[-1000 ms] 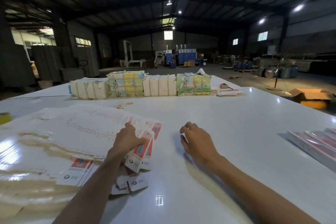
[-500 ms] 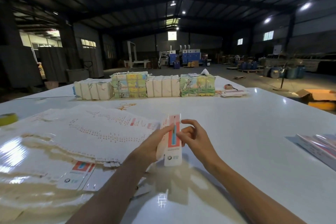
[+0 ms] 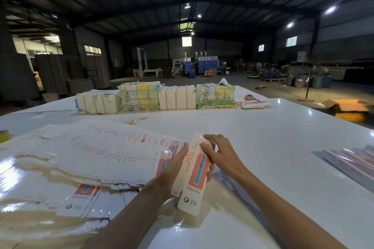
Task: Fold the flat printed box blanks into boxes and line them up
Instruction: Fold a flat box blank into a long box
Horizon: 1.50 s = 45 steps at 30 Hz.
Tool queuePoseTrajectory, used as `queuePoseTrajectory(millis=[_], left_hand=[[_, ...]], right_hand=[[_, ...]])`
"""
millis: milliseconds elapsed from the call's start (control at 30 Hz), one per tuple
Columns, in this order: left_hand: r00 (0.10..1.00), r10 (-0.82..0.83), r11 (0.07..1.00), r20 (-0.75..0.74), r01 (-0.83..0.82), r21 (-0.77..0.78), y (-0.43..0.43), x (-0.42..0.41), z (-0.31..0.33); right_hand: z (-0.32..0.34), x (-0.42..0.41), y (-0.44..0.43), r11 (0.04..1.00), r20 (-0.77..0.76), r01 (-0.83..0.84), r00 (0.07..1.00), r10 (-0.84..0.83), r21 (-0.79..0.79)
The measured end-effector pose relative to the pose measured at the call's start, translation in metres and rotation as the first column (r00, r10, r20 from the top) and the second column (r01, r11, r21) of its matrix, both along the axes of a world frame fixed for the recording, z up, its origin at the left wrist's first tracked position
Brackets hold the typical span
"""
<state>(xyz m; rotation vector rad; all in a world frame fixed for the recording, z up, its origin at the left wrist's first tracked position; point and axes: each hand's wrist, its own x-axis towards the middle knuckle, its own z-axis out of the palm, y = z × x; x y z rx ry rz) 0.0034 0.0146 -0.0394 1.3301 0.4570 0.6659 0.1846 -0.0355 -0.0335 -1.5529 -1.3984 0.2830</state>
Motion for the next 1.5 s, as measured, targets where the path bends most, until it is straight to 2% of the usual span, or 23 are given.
queuePoseTrajectory(millis=[67, 133, 200, 233, 267, 333, 367, 433, 500, 567, 667, 733, 833, 933, 1000, 1100, 1167, 1300, 1367, 1433, 1500], left_hand=[[0.998, -0.056, 0.993, -0.025, 0.053, -0.106, 0.001, -0.001, 0.002], [0.986, -0.159, 0.934, 0.055, 0.168, -0.314, 0.011, -0.004, -0.006], [0.988, -0.137, 0.934, 0.065, 0.150, -0.325, 0.006, -0.005, -0.001], [0.994, -0.063, 0.938, 0.086, 0.089, -0.334, 0.005, -0.004, -0.001], [0.988, -0.086, 0.923, 0.130, 0.128, -0.363, 0.010, -0.003, -0.003], [0.982, -0.151, 0.868, 0.117, 0.188, -0.459, 0.014, -0.001, 0.000], [0.960, -0.249, 0.836, 0.125, 0.279, -0.472, 0.013, 0.000, 0.002], [0.922, -0.378, 0.868, 0.080, 0.383, -0.315, 0.012, 0.004, 0.003], [0.853, -0.516, 0.810, 0.076, 0.515, -0.281, 0.009, 0.004, 0.008], [0.781, -0.615, 0.725, 0.105, 0.613, -0.314, 0.005, 0.003, 0.019], [0.746, -0.662, 0.703, 0.072, 0.652, -0.285, 0.000, 0.004, 0.029], [0.763, -0.646, 0.736, 0.011, 0.627, -0.256, -0.004, 0.005, 0.033], [0.806, -0.582, 0.760, 0.113, 0.588, -0.276, -0.009, 0.006, 0.028], [0.858, -0.483, 0.793, 0.176, 0.514, -0.327, -0.006, 0.003, 0.018], [0.847, -0.521, 0.797, 0.106, 0.527, -0.294, -0.004, 0.003, 0.020], [0.794, -0.608, 0.786, -0.025, 0.597, -0.158, -0.012, 0.007, 0.034], [0.855, -0.510, 0.855, -0.096, 0.491, -0.170, -0.009, 0.009, 0.028], [0.924, -0.370, 0.918, -0.096, 0.348, -0.190, 0.002, 0.006, 0.006], [0.908, -0.407, 0.902, -0.095, 0.383, -0.199, 0.005, 0.006, 0.005], [0.887, -0.459, 0.874, -0.045, 0.442, -0.204, 0.002, 0.007, 0.008], [0.867, -0.499, 0.843, 0.000, 0.486, -0.230, -0.001, 0.008, 0.009]], right_hand=[[0.004, 0.001, -0.002, 1.000, -0.017, 0.003, 1.000, -0.002, 0.020], [0.006, 0.004, -0.003, 0.999, -0.004, 0.015, 1.000, -0.015, 0.045], [0.007, 0.005, -0.002, 0.999, -0.011, 0.000, 1.000, 0.000, 0.051], [0.008, 0.006, 0.000, 0.999, -0.047, -0.019, 0.999, 0.022, 0.050], [0.009, 0.007, 0.001, 0.998, -0.101, -0.040, 0.994, 0.044, 0.042], [0.013, 0.012, 0.001, 0.998, -0.172, -0.063, 0.983, 0.061, -0.009], [0.015, 0.015, 0.000, 0.997, -0.161, -0.067, 0.985, 0.060, -0.037], [0.017, 0.022, -0.003, 0.994, -0.093, -0.071, 0.994, 0.064, -0.078], [0.017, 0.028, -0.004, 0.989, -0.061, -0.099, 0.994, 0.092, -0.107], [0.017, 0.032, -0.004, 0.975, -0.115, -0.166, 0.982, 0.149, -0.151], [0.019, 0.036, -0.006, 0.957, -0.239, -0.220, 0.956, 0.173, -0.187], [0.021, 0.036, -0.009, 0.954, -0.320, -0.247, 0.930, 0.184, -0.171], [0.024, 0.033, -0.013, 0.950, -0.428, -0.286, 0.879, 0.210, -0.122], [0.027, 0.030, -0.016, 0.942, -0.395, -0.298, 0.893, 0.217, -0.156], [0.028, 0.028, -0.017, 0.923, -0.372, -0.322, 0.900, 0.229, -0.212], [0.027, 0.022, -0.016, 0.931, -0.372, -0.278, 0.911, 0.178, -0.235], [0.028, 0.018, -0.016, 0.946, -0.371, -0.242, 0.916, 0.150, -0.214], [0.030, 0.016, -0.018, 0.957, -0.451, -0.242, 0.880, 0.146, -0.162], [0.030, 0.016, -0.020, 0.954, -0.427, -0.248, 0.891, 0.155, -0.171], [0.030, 0.016, -0.022, 0.942, -0.369, -0.262, 0.913, 0.171, -0.212], [0.029, 0.017, -0.021, 0.933, -0.375, -0.276, 0.910, 0.177, -0.230]])
